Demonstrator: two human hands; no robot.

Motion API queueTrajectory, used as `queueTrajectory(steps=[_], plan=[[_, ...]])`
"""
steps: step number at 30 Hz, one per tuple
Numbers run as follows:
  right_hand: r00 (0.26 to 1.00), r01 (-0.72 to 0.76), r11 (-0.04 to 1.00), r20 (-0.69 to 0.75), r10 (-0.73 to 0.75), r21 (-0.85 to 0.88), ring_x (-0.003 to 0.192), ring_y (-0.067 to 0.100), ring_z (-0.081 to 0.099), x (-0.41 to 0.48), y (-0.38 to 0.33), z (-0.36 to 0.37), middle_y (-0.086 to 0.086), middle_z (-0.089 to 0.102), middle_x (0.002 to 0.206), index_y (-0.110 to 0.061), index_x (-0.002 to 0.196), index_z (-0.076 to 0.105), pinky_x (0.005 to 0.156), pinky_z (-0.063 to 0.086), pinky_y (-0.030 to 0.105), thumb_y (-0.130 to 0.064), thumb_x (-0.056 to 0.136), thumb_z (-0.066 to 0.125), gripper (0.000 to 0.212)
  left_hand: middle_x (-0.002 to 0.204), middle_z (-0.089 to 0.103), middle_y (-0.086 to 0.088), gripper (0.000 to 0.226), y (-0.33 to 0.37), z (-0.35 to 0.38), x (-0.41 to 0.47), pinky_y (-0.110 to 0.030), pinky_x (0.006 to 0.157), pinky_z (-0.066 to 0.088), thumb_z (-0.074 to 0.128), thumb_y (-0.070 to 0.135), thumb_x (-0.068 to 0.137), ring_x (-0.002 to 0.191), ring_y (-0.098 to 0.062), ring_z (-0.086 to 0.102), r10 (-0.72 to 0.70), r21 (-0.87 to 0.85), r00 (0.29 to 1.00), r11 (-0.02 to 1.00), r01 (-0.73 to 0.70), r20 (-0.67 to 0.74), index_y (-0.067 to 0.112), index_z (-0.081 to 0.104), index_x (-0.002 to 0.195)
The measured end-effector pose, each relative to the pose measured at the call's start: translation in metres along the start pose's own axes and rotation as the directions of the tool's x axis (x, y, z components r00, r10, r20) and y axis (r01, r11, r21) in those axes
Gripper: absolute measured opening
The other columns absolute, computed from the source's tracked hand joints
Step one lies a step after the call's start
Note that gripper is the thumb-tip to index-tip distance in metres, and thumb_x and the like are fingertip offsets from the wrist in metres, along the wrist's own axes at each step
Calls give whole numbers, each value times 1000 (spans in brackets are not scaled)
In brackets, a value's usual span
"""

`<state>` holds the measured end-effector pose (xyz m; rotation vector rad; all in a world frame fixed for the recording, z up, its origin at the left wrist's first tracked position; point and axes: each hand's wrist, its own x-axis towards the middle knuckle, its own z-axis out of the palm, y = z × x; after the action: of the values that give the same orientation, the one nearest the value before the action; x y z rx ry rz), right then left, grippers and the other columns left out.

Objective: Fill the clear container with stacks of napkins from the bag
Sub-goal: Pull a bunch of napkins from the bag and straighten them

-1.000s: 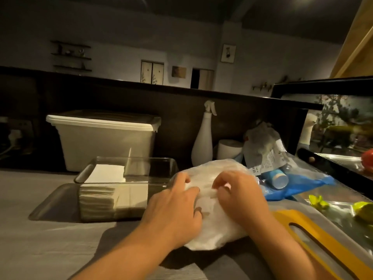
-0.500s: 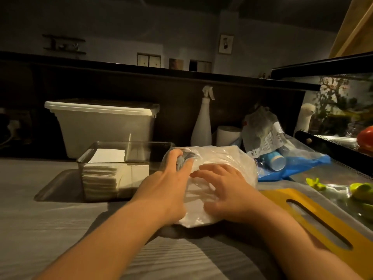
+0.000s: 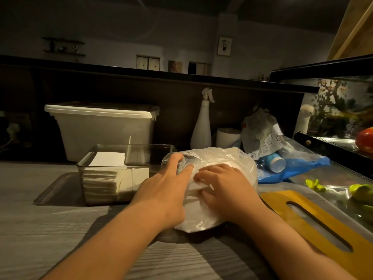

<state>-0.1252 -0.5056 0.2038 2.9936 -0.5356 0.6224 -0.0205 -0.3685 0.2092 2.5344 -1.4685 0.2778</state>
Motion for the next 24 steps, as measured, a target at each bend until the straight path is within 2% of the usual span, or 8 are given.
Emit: queueTrajectory(steps=[4,8,11,14,18,20,22,24], plan=[[998,-53,991,-8,55,119,135,7,37,-3,9,-9,-17,51,144,-39,138,53,114,30,28,-20,95,55,47,152,-8,16,90,-2,1,1,-37,82,50,69,25,84,107,-25,54,12,-34,999,999,-14,-35,39,12,152],[997,-68,981,-23,73,179,138,6,32,-8,13,-12,-19,46,147,-43,142,46,119,28,36,-27,91,59,55,152,-6,21,86,-1,3,1,-34,83,55,62,23,88,100,-20,54,35,-138,994,989,-49,-101,39,9,154],[996,-60,979,-51,71,195,142,11,25,-11,13,-13,-16,34,153,-46,150,24,120,24,39,-31,84,64,79,156,-9,31,86,7,6,0,-35,94,54,57,16,91,119,-18,53,117,-217,984,966,-143,-131,42,4,154],[993,-111,982,-24,116,150,144,14,20,-10,13,-13,-16,27,154,-46,149,19,121,23,44,-33,82,66,83,162,-8,24,87,13,11,5,-35,104,47,57,12,91,137,-17,41,139,-202,981,965,-165,-136,43,5,154],[976,-212,971,-37,217,108,137,20,34,-8,15,-12,-11,35,148,-44,136,32,116,31,43,-40,85,66,61,161,-2,21,81,7,10,11,-35,96,49,53,13,91,127,-21,48,90,-172,980,978,-121,-176,38,9,155],[971,-233,968,-24,236,96,139,22,32,-8,14,-13,-8,27,154,-45,140,28,116,32,43,-42,88,64,64,159,-8,23,79,6,8,10,-34,92,51,52,14,91,122,-21,51,73,-176,980,979,-106,-187,35,10,156],[981,-186,977,-30,190,103,139,20,32,-7,10,-12,-9,23,156,-47,143,24,114,34,41,-41,90,61,65,157,-17,27,80,6,7,8,-33,89,52,51,13,92,119,-20,53,61,-189,981,977,-97,-187,35,10,156],[992,-120,989,-28,122,85,140,17,29,-7,5,-9,-13,24,155,-49,143,26,117,31,39,-41,90,59,62,156,-26,28,82,7,7,7,-30,85,53,49,12,92,115,-19,55,56,-199,981,976,-93,-185,37,5,156]])
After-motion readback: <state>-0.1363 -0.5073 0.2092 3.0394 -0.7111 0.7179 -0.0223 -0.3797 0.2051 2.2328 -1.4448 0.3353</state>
